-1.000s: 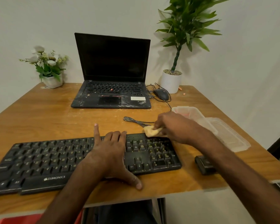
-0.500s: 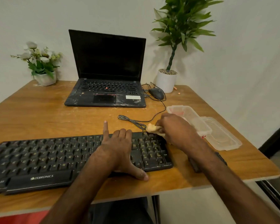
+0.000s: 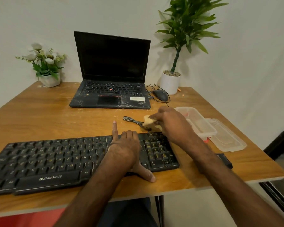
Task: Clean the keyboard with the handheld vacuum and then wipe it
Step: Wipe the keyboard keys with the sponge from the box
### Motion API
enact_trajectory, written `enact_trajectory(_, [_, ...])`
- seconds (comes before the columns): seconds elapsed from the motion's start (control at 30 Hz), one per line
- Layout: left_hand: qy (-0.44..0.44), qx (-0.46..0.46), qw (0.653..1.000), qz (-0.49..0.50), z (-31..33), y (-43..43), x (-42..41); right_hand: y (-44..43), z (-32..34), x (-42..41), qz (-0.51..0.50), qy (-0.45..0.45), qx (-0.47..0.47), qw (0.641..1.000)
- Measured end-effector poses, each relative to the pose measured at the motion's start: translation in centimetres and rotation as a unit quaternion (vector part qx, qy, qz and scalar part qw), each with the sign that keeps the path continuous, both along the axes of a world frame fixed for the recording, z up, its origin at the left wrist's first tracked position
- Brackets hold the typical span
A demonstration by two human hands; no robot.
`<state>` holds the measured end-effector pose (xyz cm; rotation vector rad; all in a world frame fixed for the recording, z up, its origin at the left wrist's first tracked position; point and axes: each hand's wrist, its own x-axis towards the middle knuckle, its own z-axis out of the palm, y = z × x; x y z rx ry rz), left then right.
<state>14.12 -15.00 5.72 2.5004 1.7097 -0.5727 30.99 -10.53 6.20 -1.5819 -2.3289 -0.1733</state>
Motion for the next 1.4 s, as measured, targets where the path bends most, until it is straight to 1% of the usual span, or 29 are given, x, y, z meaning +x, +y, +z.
enact_trajectory(0.03, [0.006,0.0,1.0,-0.002,0.0,0.0,0.1,-0.5,-0.1,-0.3,0.03,0.001,-0.01,1.0])
enact_trajectory(0.1, [0.015,-0.002,1.0,-0.003,0.1,0.1,0.2,-1.8,-0.6,-1.0,0.092,-0.025,-0.052,0.994])
enact_trajectory(0.13, [0.016,-0.002,1.0,-0.003,0.1,0.2,0.2,-2.0,-0.7,-1.0,0.096,-0.039,-0.064,0.993])
enact_trajectory(0.23, [0.009,0.002,1.0,0.0,0.1,0.3,0.2,-0.8,0.3,0.3,0.024,-0.093,-0.053,0.994])
enact_trajectory(0.27, [0.006,0.003,1.0,0.001,0.1,0.2,0.2,-0.5,0.5,0.9,0.0,-0.093,-0.047,0.995])
enact_trajectory(0.33, [0.008,0.002,1.0,0.004,0.2,0.2,0.1,-0.7,0.5,1.0,-0.016,-0.05,-0.019,0.998])
enact_trajectory(0.37, [0.011,0.002,1.0,0.003,0.2,0.3,0.2,-1.3,0.2,0.6,0.0,-0.036,-0.009,0.999])
enact_trajectory(0.43, [0.019,-0.002,1.0,0.003,0.2,0.1,0.2,-3.0,-0.6,-0.5,0.052,-0.042,-0.022,0.997])
enact_trajectory(0.47, [0.021,-0.005,1.0,0.002,0.2,0.1,0.3,-3.6,-0.8,-0.6,0.063,-0.051,-0.028,0.996])
enact_trajectory(0.53, [0.022,-0.008,1.0,0.004,0.3,0.2,0.4,-4.0,-0.4,-0.1,0.028,-0.041,-0.057,0.997])
enact_trajectory(0.63, [0.026,-0.015,0.999,0.012,0.5,0.2,0.6,-2.9,1.3,1.3,-0.055,0.04,-0.158,0.985])
enact_trajectory(0.67, [0.027,-0.014,0.999,0.012,0.5,0.3,0.6,-2.7,2.0,1.5,-0.076,0.04,-0.168,0.982])
enact_trajectory(0.7, [0.027,-0.014,0.999,0.012,0.5,0.3,0.7,-2.4,2.4,1.5,-0.103,0.029,-0.161,0.981])
enact_trajectory(0.77, [0.028,-0.012,0.999,0.01,0.4,0.3,0.8,-2.1,2.9,1.1,-0.147,0.016,-0.094,0.985])
enact_trajectory(0.8, [0.029,-0.012,0.999,0.01,0.4,0.3,0.7,-2.1,2.8,0.5,-0.148,0.036,-0.057,0.987])
enact_trajectory(0.83, [0.03,-0.012,0.999,0.011,0.3,0.3,0.7,-2.3,2.5,-0.2,-0.131,0.06,-0.039,0.989])
enact_trajectory(0.87, [0.03,-0.01,0.999,0.013,0.3,0.2,0.7,-2.7,1.9,-1.0,-0.096,0.068,-0.036,0.992])
enact_trajectory(0.93, [0.029,-0.007,0.999,0.014,0.3,0.1,0.7,-3.7,0.3,-2.1,-0.038,0.017,-0.065,0.997])
enact_trajectory(0.97, [0.027,-0.004,1.0,0.01,0.3,0.2,0.7,-4.0,-0.3,-1.9,-0.035,0.001,-0.077,0.996])
enact_trajectory(1.07, [0.024,-0.005,1.0,0.003,0.3,0.3,0.5,-3.4,0.3,0.2,-0.111,0.043,-0.117,0.986])
enact_trajectory(1.1, [0.023,-0.007,1.0,0.005,0.3,0.3,0.5,-3.2,0.9,0.5,-0.132,0.042,-0.13,0.982])
enact_trajectory(1.17, [0.024,-0.005,1.0,0.005,0.2,0.4,0.6,-2.6,2.0,0.5,-0.153,0.015,-0.113,0.982])
enact_trajectory(1.2, [0.026,-0.004,1.0,0.004,0.2,0.4,0.6,-2.4,2.4,0.1,-0.155,0.014,-0.078,0.985])
enact_trajectory(1.27, [0.029,-0.003,1.0,0.003,0.1,0.4,0.6,-2.5,2.7,-0.7,-0.126,0.044,-0.005,0.991])
enact_trajectory(1.3, [0.034,-0.002,0.999,0.006,0.2,0.4,0.6,-3.0,2.4,-1.3,-0.086,0.046,0.003,0.995])
enact_trajectory(1.37, [0.04,-0.004,0.999,0.009,0.3,0.3,0.6,-4.0,0.8,-1.9,0.001,-0.015,-0.036,0.999])
enact_trajectory(1.4, [0.041,-0.002,0.999,0.008,0.3,0.3,0.7,-4.5,0.1,-1.8,0.016,-0.037,-0.055,0.998])
